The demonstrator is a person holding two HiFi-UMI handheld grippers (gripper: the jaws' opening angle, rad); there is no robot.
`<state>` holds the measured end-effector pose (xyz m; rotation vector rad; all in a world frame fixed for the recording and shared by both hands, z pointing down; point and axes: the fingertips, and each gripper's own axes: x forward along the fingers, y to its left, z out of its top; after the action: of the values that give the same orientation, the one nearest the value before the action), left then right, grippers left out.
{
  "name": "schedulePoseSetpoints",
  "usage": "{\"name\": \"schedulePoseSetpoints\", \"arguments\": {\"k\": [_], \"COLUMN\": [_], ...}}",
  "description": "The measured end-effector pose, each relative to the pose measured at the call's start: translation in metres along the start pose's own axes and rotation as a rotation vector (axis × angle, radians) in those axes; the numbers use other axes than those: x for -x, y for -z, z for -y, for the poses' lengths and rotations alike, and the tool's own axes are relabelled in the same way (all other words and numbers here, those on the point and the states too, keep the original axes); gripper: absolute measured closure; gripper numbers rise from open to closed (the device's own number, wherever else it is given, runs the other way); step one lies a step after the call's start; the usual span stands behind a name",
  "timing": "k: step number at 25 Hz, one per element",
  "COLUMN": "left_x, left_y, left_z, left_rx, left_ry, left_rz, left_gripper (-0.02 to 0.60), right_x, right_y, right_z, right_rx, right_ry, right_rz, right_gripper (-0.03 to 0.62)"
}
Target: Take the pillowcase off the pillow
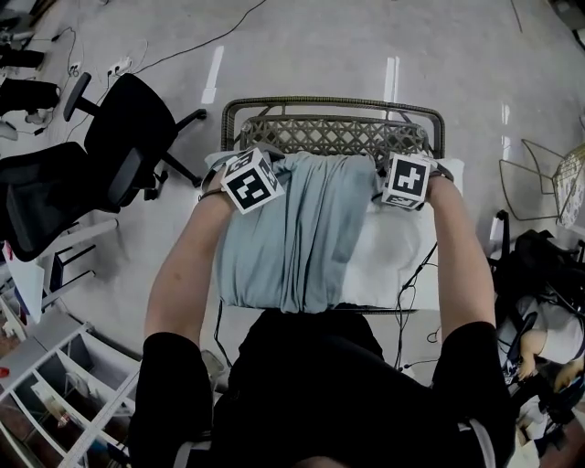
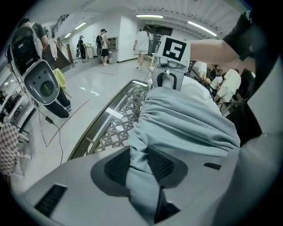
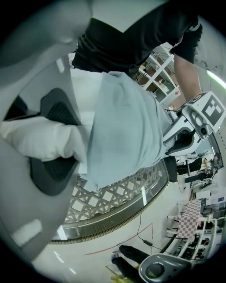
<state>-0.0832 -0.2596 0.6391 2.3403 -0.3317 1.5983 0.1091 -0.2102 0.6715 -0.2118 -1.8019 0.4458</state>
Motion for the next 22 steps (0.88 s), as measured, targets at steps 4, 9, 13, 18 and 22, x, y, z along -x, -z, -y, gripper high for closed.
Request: {"name": "schedulePoseSetpoints", "arguments": {"k": [4, 9, 13, 18, 22], "left_x": [0.026, 0.069, 0.104, 0.14, 0.162], "left_y": [0.003, 0.01, 0.021, 0.044, 0.071], "left_z": [0.013, 0.032, 0.048, 0.066, 0.071], "left_rx": [-0.063, -0.126, -0.167, -0.178, -0.156], "left_ry": [-0.033, -0.088, -0.133, -0.205, -0.252], "left_rz": [-0.034, -0.033, -0.005, 0.017, 0.017], "left_gripper": [0.536, 0.569, 0.571, 0.572, 0.572], "right_x": [0.032, 0.065, 0.083, 0.097, 0.101], "right_y": [0.003, 0.002, 0.003, 0.004, 0.007], "right_z": [-0.032, -0.066, -0.091, -0.116, -0.13], "right_rx": [-0.015, -0.018, -0.027, -0.059, -0.08], "right_ry": [-0.014, 0.066, 0.119, 0.177, 0.192], "right_rz": [0.053, 0.106, 0.124, 0.174, 0.208], "right_gripper": [0.43, 0.447, 0.457, 0.465, 0.47]}}
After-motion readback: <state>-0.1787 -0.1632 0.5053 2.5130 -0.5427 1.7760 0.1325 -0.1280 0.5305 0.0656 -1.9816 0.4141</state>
